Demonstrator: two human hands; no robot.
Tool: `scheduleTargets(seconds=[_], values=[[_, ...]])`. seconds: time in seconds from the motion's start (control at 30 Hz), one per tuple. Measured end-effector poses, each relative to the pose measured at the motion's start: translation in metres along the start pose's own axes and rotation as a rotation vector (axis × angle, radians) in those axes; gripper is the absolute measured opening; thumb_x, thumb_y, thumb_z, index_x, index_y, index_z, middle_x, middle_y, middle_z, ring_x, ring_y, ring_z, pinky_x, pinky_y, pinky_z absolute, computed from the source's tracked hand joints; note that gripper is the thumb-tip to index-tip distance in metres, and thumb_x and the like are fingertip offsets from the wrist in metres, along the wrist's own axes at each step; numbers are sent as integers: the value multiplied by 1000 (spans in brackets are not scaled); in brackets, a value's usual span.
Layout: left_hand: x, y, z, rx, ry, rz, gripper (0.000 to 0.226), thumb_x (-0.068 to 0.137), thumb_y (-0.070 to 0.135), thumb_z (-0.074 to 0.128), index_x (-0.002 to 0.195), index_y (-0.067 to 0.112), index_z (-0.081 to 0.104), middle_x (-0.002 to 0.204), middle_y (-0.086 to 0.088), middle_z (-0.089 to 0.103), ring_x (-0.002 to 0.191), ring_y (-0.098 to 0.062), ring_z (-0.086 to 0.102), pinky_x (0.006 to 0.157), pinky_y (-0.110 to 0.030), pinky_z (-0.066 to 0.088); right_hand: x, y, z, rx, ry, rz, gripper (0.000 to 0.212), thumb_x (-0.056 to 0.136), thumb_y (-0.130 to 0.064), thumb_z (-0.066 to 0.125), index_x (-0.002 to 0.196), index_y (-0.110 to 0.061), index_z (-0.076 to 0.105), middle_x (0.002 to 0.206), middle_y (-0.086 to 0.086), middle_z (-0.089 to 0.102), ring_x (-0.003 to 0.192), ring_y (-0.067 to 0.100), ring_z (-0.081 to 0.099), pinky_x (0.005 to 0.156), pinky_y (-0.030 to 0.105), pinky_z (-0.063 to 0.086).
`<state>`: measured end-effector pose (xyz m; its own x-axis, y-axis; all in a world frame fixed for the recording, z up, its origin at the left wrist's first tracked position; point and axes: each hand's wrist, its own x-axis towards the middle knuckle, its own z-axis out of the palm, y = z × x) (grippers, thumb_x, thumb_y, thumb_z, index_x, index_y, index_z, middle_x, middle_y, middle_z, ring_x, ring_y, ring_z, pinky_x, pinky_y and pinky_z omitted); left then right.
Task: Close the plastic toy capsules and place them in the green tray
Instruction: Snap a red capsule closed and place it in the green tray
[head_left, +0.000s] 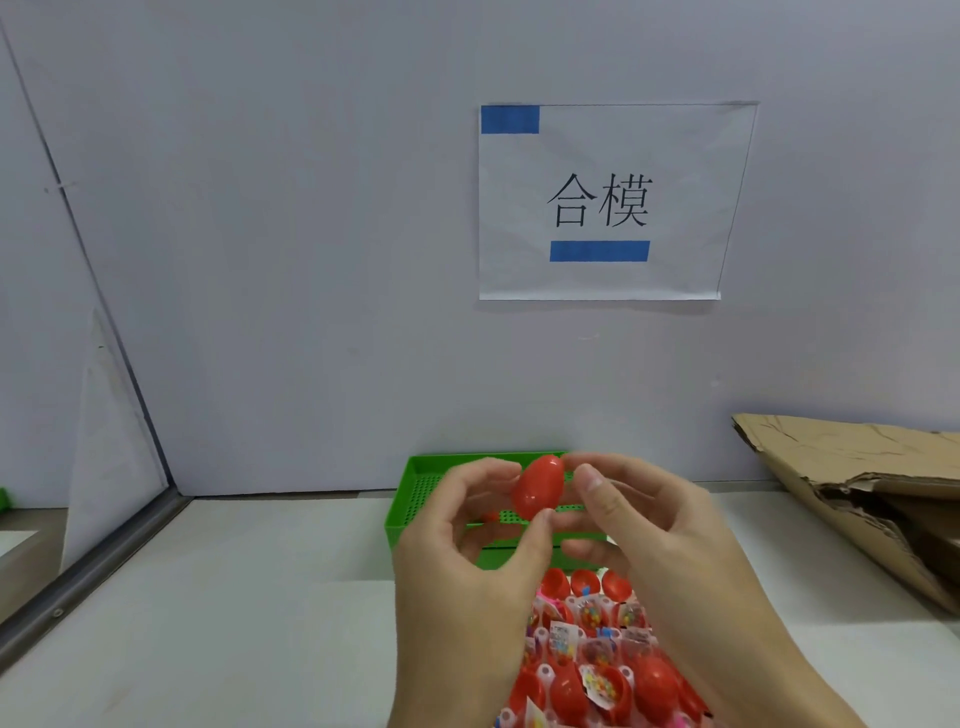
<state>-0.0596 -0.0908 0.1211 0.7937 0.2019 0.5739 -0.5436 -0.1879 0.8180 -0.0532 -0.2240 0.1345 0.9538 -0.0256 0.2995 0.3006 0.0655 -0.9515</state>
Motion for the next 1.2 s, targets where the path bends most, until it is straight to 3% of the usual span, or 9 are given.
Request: scheduleTargets(seconds=[0.1,0.2,0.3,0.43,0.6,0.87,1.03,1.13,1.2], values=[[-1,3,-1,127,-37,74,44,74,6,83,96,40,64,95,20,70,94,-4,68,79,-15,54,-2,-3,-6,-24,3,-43,38,70,-50,68,101,-31,76,91,0,78,84,16,75,70,24,60],[-1,6,-3,-18,-89,45,42,74,5,84,101,33,67,97,15,71,97,-6,69,80,-14,54,-4,-3,-13,13,31,-62,29,69,-41,71,94,-29,78,88,6,78,82,22,76,72,21,59],[0,9,-3,-182,-136,-50,35,69,22,80,102,29,72,97,11,75,98,-8,70,82,-15,55,-6,-5,-19,41,-19,-46,31,66,-38,75,94,-26,78,93,8,78,86,23,76,74,20,58],[4,11,-12,-144,-200,-10,36,66,22,78,101,31,75,96,10,75,91,-7,72,78,-16,56,-9,-14,-22,-36,-138,-76,31,64,-30,78,94,-32,80,92,0,79,86,15,76,71,14,56],[4,14,-11,-73,-164,56,34,57,23,77,89,34,79,83,6,69,83,-11,69,70,-18,58,-12,-17,-17,-97,-83,-185,23,58,-18,79,80,-26,81,80,-2,79,77,13,76,66,15,57],[5,20,-16,-117,-170,80,32,55,20,77,86,28,80,80,1,70,78,-12,69,68,-18,57,-13,-22,-13,-111,-77,-260,25,57,-19,79,80,-27,81,77,-3,78,75,11,75,67,15,57],[2,10,-11,-73,-142,83,40,62,-7,81,87,24,81,78,-1,69,74,-8,70,67,-17,57,-12,-19,-13,-153,-70,-296,22,58,-14,77,78,-22,80,74,-1,77,69,10,73,64,15,56],[1,8,-9,-102,-138,44,31,64,15,78,93,29,80,83,6,73,81,-8,71,70,-17,58,-11,-19,-15,-179,-63,-263,22,60,-20,77,82,-25,79,77,-6,77,73,9,74,66,14,57],[0,6,-8,-101,-174,12,34,70,18,76,103,28,77,90,12,76,87,-5,72,74,-16,57,-12,-19,-14,-249,-55,-269,25,63,-27,77,88,-26,78,81,-9,78,78,9,75,70,16,58]])
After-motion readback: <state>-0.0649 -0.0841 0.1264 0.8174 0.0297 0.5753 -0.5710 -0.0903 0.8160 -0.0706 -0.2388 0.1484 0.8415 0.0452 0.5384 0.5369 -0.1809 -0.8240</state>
